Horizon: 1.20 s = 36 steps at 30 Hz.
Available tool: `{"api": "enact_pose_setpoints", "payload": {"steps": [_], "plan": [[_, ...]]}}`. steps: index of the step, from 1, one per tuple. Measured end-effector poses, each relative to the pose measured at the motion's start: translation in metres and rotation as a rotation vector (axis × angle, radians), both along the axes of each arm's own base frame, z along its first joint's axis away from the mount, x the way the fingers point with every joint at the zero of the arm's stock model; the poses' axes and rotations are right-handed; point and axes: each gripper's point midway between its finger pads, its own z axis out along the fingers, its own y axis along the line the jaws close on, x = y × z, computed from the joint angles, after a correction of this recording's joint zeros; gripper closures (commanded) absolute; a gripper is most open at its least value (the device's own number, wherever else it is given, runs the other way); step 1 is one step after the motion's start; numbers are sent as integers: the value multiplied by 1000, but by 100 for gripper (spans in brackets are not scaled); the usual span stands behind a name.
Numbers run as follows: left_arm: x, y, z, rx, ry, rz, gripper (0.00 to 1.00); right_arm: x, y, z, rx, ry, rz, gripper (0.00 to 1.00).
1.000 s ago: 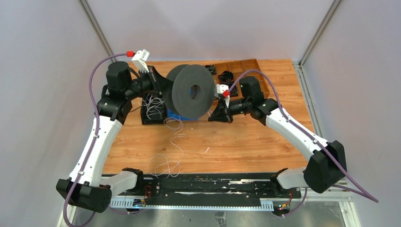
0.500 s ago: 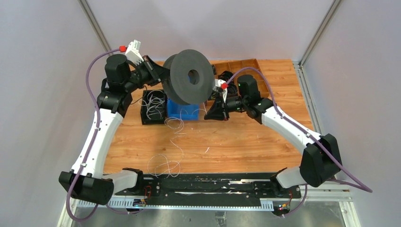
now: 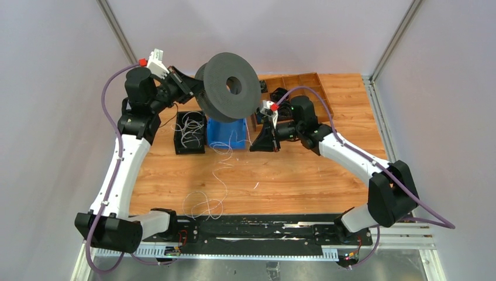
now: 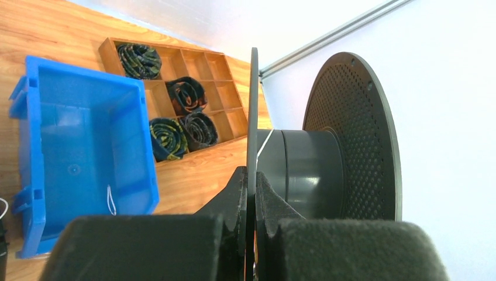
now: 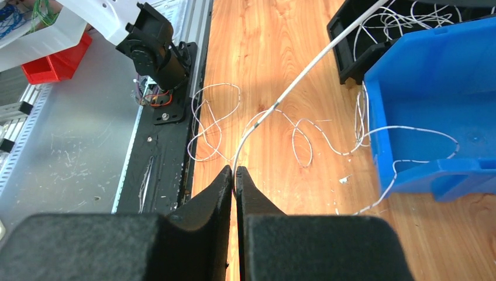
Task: Wrap the cables
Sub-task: Wrap the cable around the cable reel.
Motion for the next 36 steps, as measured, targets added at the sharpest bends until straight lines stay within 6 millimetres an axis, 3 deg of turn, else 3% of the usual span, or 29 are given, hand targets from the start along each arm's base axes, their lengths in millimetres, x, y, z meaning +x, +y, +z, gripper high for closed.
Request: {"api": "enact_pose_setpoints", "payload": {"steps": [14,21,29,36], "plan": [[6,5,2,-31,12,28,100,-13,8,6,18,12,43,99],[15,16,6,48,-13,83,100,-17,9,35,48,-42,44,99],[18,26,13,112,-38,137,100,-28,27,59,27,-83,23,99],[20,11,17,263,-116,152,100,-32,47,84,4,-86,27,99]]}}
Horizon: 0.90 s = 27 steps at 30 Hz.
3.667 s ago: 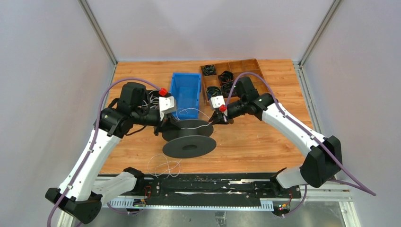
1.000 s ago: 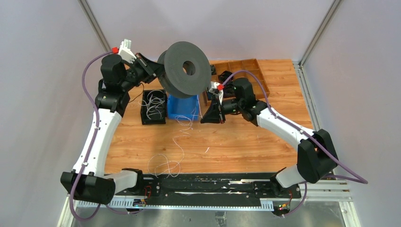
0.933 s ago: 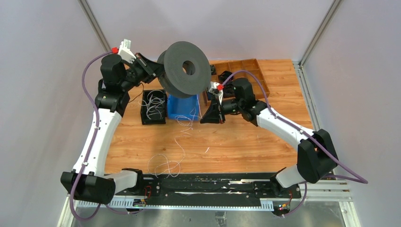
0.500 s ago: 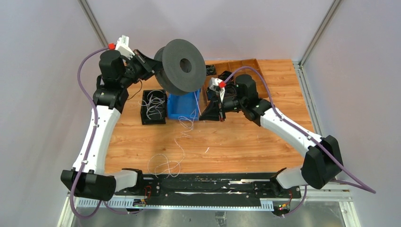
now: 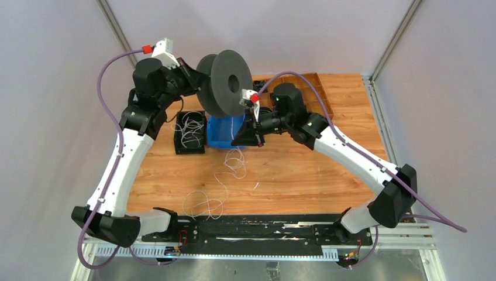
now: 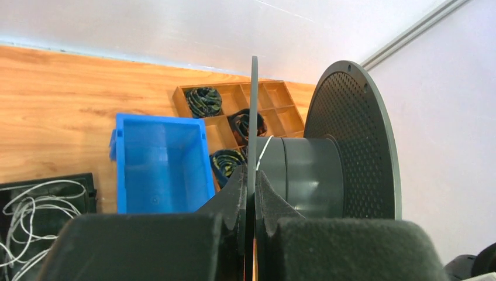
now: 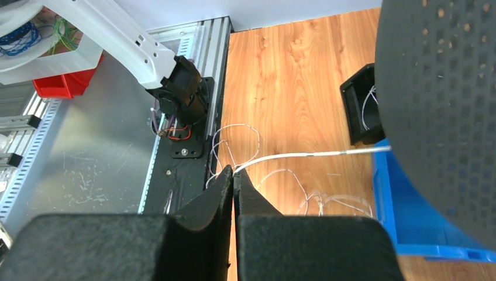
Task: Wrap the cables
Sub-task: Wrap the cable around the cable reel.
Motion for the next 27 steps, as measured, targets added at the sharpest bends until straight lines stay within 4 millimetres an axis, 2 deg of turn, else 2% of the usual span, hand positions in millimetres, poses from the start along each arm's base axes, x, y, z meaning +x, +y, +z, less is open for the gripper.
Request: {"api": "enact_pose_setpoints", "payload": {"steps": [5,10,17,27], "plan": [[-3,-14,-3,125,-45,-8,100,-1,15,0,-33,42,14,99],[-6,-26,-9,272,-93,-12,99,3,21,4,-48,83,7,99],[-14,-50,-16,456,-165,-53,100,7,22,31,-19,65,-19,99],[-17,-64,-42,660,-226,-103,100,30,13,43,-67,16,-175,99]]}}
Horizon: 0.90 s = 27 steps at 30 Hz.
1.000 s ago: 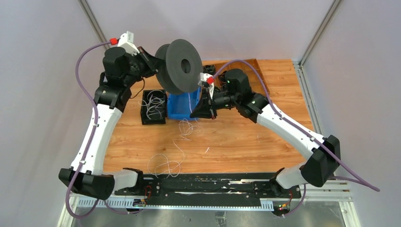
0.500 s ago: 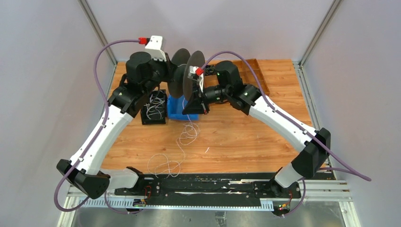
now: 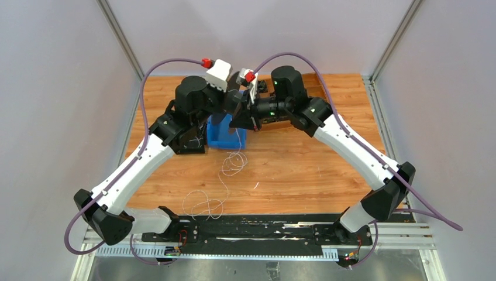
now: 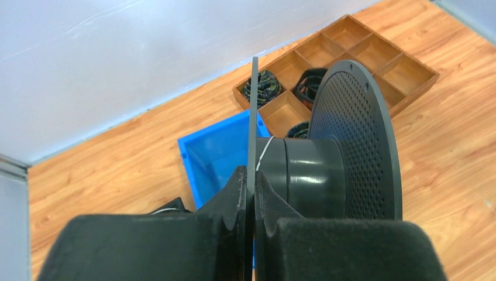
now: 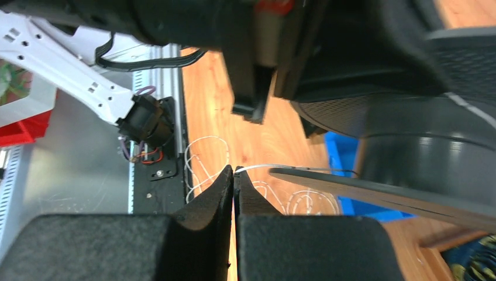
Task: Wrap the cables
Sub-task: Wrap the cable around the cable reel.
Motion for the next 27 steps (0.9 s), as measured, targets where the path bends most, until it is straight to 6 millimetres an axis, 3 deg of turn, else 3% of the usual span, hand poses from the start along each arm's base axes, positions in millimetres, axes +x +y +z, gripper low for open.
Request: {"api": "enact_pose_setpoints", "payload": {"steps": [7,27], "plan": [[-4,-4,-7,114,-53,-54,100,21,-20,3,-30,-17,-111,100],[-22,-11,-10,163,-84,-167,100,44,-55,24,-30,-158,-245,99]]}}
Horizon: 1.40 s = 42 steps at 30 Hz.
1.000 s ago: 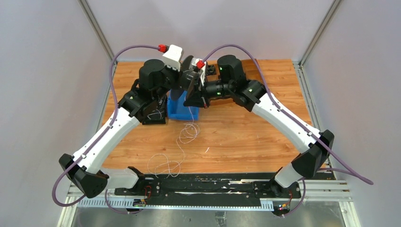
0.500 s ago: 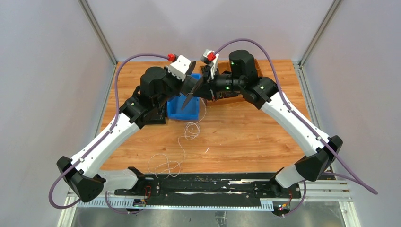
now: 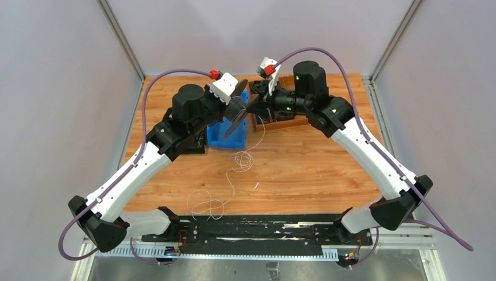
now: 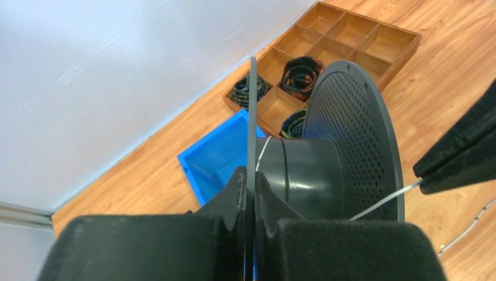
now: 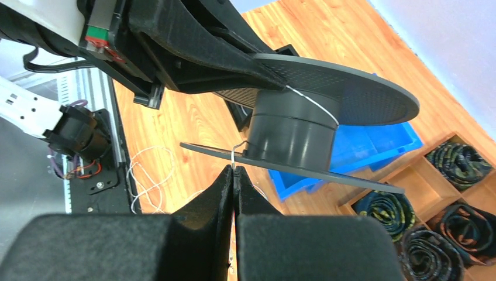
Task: Wrap the cables
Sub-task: Wrap the cable around the cable reel.
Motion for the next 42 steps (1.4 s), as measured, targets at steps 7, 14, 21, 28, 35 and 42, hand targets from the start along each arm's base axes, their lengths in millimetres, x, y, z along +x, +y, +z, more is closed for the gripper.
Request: {"api": "enact_pose_setpoints", "payload": {"steps": [7,14,21,28,35,42], "plan": [[-5,-6,-2,0,10,-47,100,11,-10,1,-34,-69,-64,100],[-10,-9,-10,12,39,-80,100,23,-21,-6,-92,-133,-118,100],[-13,-11,-14,18,56,-96,100,31,-34,-14,-153,-193,-163,99],[-18,-11,-15,13,69,-116,100,34,-46,-25,-192,-211,-188,98],[-22,-11,-19,-17,110,-129,100,41,-61,-48,-228,-179,-221,95],[-23,-7,-14,-58,119,-116,100,43,-67,-69,-259,-138,-229,91]]}}
